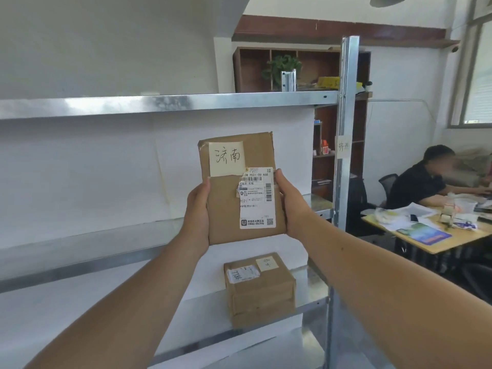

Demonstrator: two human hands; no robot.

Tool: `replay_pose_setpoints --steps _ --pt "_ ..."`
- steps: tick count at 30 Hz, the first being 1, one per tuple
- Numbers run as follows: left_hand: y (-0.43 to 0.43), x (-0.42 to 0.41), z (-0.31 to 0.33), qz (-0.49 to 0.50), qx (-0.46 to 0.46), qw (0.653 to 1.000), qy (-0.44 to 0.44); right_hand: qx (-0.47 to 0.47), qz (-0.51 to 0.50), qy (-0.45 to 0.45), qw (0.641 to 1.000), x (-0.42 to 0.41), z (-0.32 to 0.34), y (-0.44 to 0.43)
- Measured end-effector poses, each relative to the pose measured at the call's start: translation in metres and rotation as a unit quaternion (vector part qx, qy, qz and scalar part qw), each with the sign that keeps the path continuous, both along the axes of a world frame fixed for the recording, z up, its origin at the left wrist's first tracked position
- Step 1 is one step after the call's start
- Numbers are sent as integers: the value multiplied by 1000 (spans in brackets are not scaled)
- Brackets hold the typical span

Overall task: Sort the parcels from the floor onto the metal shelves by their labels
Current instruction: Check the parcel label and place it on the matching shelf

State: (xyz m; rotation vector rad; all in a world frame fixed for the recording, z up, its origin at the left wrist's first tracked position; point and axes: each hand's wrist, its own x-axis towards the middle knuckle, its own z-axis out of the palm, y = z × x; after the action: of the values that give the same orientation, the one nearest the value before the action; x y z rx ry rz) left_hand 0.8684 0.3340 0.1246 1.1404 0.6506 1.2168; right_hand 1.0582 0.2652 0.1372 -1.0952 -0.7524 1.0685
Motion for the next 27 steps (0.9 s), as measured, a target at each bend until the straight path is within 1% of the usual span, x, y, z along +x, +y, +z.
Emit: replay_pose_setpoints --steps 6,11,13,23,27 --pt "-4 31 2 28 -13 999 24 28 13 19 999 38 -8 8" --pt "5 47 8 38 9 999 36 40 26 34 998 55 -14 19" --pt "8 55 4 40 3 999 30 45 33 36 998 63 -16 22" --pt "-13 115 1 57 -11 998 26 18 50 29 998 128 -18 15" --pt "-26 141 1 62 -19 998 25 24 48 31 998 154 -15 7"
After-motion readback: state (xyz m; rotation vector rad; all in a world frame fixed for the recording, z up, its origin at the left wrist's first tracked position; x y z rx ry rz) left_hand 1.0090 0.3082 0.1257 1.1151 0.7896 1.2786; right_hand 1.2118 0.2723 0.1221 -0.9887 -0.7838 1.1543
